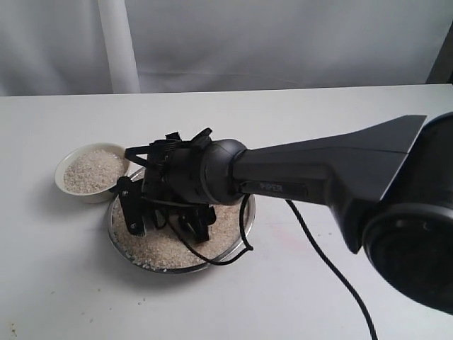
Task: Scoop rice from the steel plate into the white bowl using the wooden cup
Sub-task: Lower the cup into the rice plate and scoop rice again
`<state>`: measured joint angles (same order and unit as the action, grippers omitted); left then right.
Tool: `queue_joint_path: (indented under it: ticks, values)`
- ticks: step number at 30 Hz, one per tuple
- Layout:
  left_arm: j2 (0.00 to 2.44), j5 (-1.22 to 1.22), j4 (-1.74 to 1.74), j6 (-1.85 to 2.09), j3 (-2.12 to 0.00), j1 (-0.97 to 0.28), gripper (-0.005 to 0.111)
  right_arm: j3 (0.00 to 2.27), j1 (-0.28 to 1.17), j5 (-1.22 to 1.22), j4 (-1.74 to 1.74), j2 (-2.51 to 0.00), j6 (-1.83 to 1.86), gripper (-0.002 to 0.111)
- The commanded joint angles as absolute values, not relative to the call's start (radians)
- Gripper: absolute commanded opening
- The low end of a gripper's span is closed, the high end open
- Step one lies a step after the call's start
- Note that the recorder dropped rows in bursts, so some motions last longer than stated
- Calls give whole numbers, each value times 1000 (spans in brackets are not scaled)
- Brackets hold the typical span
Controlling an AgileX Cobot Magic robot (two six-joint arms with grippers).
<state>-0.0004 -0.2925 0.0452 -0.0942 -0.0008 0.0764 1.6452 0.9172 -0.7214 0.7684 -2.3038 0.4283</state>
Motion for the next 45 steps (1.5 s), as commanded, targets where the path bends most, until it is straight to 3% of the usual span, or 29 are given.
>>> queue_joint_path:
  ticks: [1,10,41,45]
  values:
    - [0,-284,44,-96,0,70,0,1643,904,-661,634,-2306,412,0]
    - [0,-284,44,-96,0,70,0,1643,874,-563,437,-2306,412,0]
    - [0,-284,44,-96,0,70,0,1528,823,-395,253,-2258,423,0]
    - [0,-284,44,-96,0,70,0,1410,796,-265,178,-2202,423,0]
